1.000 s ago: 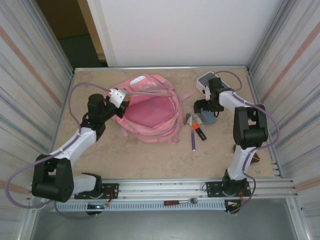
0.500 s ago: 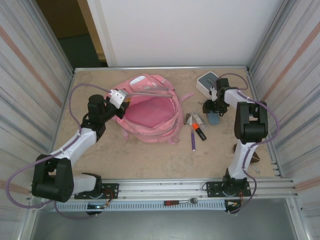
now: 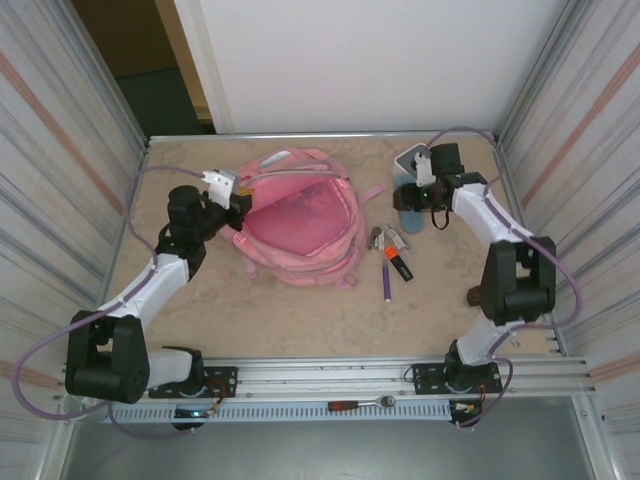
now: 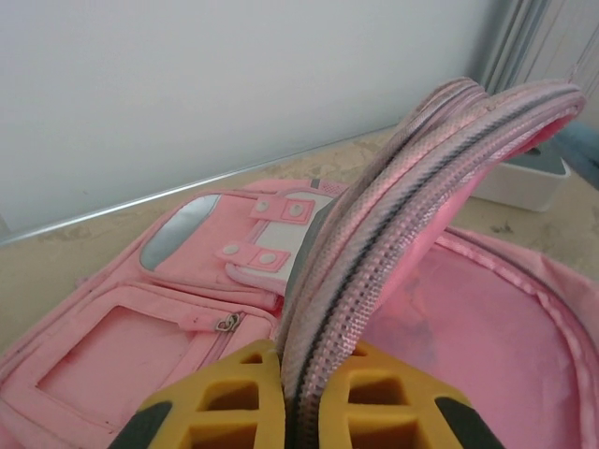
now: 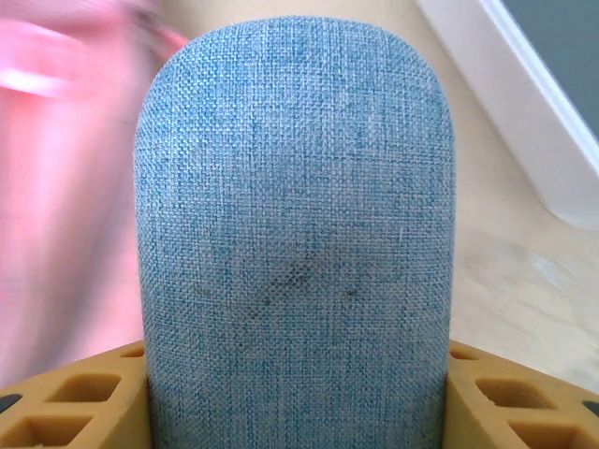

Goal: Pack the student bag

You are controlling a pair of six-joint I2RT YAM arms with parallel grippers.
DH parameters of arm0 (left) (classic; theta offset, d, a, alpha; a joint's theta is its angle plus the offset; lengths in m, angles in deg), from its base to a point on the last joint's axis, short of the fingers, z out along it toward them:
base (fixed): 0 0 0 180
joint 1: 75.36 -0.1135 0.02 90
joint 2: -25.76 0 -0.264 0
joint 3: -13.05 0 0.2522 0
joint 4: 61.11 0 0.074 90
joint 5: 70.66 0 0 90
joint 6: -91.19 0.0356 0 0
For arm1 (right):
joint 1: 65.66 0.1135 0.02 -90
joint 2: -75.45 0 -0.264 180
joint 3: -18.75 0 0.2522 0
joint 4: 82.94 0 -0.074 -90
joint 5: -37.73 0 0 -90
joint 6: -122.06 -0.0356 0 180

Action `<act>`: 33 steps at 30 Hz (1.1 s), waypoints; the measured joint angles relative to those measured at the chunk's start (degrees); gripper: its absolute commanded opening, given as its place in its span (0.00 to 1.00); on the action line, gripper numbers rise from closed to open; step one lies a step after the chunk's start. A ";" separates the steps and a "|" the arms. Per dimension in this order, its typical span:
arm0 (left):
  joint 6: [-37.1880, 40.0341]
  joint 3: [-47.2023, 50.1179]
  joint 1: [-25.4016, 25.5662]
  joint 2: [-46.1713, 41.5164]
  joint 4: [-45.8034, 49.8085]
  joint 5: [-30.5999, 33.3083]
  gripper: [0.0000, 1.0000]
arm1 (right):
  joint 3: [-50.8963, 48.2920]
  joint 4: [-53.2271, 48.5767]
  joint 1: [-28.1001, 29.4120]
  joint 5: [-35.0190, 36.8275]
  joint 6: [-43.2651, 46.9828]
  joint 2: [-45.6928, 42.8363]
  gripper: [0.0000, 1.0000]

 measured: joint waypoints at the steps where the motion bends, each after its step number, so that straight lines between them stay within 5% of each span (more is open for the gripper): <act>1: -0.96 -0.02 -0.20 0.02 -0.11 -0.15 0.00 | -0.11 1.73 2.19 -2.03 -1.57 -1.84 0.43; 8: -5.73 -1.11 -1.29 1.97 -1.64 -2.03 0.00 | -0.17 11.28 16.44 -12.87 -13.33 -1.97 0.45; 15: -8.44 -1.38 -1.33 2.60 -2.14 -2.47 0.00 | -1.25 22.84 21.44 -19.39 -28.30 5.49 0.52; 26: -12.85 -2.21 -1.38 3.32 -2.95 -3.89 0.00 | -0.15 33.73 23.76 -15.34 -42.97 18.01 0.61; 33: -14.71 -3.65 -1.40 3.52 -2.93 -5.05 0.00 | 10.51 32.48 25.97 -9.53 -45.51 25.68 0.89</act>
